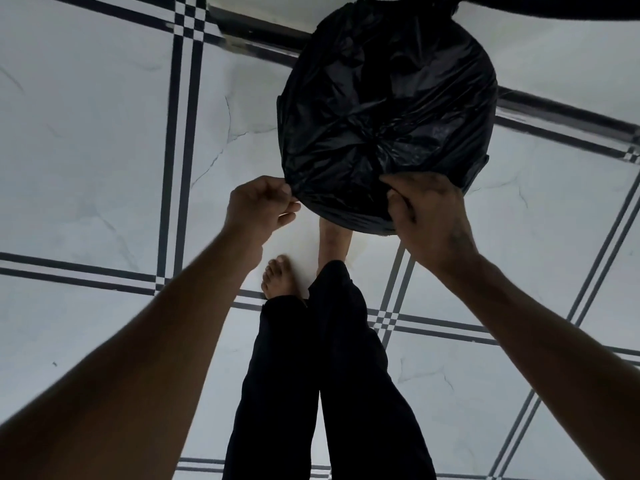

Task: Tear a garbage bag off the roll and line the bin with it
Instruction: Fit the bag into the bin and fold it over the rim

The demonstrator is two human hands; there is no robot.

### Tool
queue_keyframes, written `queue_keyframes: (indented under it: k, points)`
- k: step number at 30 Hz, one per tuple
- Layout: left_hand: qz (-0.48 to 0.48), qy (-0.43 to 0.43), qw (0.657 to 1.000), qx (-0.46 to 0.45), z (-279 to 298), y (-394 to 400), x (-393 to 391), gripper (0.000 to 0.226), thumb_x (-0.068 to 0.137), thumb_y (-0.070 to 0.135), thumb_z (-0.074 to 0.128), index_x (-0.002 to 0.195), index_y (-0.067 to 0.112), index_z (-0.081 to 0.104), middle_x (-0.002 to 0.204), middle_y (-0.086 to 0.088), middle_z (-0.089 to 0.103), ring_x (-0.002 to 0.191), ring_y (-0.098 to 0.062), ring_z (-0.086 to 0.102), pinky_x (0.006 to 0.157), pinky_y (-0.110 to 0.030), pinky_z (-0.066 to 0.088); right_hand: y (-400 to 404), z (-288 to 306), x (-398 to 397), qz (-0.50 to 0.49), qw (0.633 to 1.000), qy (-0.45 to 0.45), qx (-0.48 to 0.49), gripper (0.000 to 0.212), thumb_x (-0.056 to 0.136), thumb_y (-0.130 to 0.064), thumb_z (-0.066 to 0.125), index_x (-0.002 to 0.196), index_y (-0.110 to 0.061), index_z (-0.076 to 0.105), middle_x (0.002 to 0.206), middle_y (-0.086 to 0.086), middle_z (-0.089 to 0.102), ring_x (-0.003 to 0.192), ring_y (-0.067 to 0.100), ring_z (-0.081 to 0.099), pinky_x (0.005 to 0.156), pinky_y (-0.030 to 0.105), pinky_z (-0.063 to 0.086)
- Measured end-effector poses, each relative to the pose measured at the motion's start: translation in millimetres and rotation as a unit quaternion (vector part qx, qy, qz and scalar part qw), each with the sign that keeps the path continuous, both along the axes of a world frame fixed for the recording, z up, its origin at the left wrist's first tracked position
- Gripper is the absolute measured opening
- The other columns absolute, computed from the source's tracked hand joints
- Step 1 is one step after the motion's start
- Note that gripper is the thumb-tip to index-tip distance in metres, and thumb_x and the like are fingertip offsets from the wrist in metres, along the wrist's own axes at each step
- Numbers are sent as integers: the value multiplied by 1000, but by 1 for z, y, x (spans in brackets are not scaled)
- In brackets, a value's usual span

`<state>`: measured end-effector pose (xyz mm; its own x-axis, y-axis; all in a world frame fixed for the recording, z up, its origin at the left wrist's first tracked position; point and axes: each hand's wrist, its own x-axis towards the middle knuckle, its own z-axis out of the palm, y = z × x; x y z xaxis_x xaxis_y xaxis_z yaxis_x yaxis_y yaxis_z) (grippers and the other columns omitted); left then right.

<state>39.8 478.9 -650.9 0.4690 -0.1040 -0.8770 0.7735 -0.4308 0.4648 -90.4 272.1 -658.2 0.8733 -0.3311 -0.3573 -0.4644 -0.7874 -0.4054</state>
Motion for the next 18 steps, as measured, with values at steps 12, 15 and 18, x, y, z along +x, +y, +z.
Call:
queue_keyframes:
  k: [12, 15, 18]
  points:
    - [-269, -80, 949, 145, -12, -17, 31, 10, 83, 12, 63, 77, 18, 68, 72, -2, 75, 74, -20, 75, 80, -45, 62, -14, 9, 46, -5, 999, -27, 29, 42, 85, -6, 50, 123, -14, 66, 122, 4, 67, 114, 16, 59, 99, 9, 34]
    - [-162, -116, 973, 118, -3, -5, 33, 15, 89, 19, 55, 78, 25, 64, 77, 3, 74, 70, -18, 75, 83, -49, 60, -11, 21, 76, 0, 999, -7, 35, 40, 90, -18, 47, 127, -17, 61, 121, 7, 64, 114, 22, 58, 98, 24, 43]
    - [-155, -201, 965, 73, 4, -13, 35, 29, 93, 47, 48, 97, 22, 61, 92, 6, 70, 81, -18, 72, 84, -45, 57, -4, -8, 93, 48, 994, 93, 33, 50, 88, -37, 40, 131, -19, 57, 128, 13, 57, 126, 34, 46, 105, 43, 41]
